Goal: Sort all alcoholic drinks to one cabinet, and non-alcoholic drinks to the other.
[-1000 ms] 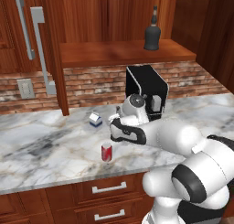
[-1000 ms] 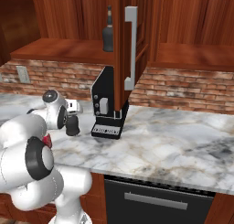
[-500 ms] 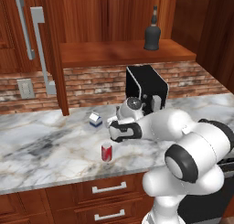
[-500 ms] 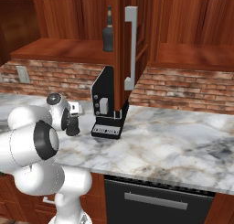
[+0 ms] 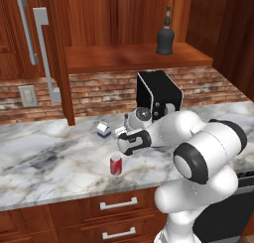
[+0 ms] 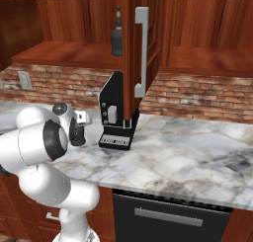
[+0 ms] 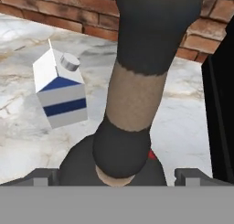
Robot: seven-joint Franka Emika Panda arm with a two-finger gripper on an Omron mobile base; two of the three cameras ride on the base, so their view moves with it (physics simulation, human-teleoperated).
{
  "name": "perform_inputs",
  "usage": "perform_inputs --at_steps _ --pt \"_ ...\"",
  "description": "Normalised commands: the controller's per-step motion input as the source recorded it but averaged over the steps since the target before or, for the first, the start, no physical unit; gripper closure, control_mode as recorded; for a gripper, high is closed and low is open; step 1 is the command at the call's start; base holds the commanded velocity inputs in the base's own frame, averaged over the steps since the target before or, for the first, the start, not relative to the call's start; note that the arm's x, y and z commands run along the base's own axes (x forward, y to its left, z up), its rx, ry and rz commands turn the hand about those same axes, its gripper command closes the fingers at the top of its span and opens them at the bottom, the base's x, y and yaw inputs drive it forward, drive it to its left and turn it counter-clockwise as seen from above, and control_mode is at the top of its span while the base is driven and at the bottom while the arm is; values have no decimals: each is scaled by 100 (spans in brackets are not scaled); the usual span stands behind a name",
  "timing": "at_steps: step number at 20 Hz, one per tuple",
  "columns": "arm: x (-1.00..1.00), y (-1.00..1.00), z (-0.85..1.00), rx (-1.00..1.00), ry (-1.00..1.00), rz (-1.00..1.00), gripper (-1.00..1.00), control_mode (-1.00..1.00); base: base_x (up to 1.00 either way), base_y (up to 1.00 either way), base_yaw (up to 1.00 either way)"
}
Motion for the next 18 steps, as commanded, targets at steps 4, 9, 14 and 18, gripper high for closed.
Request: perform_inputs --at_steps 4,9,14,18 --pt "10 1 0 0 0 0 -100 -100 0 0 0" --pt "5 0 -1 0 0 0 -100 -100 0 0 0" --pt "10 2 -21 0 0 0 100 -100 0 0 0" --pt "1 0 -15 0 0 0 100 -100 0 0 0"
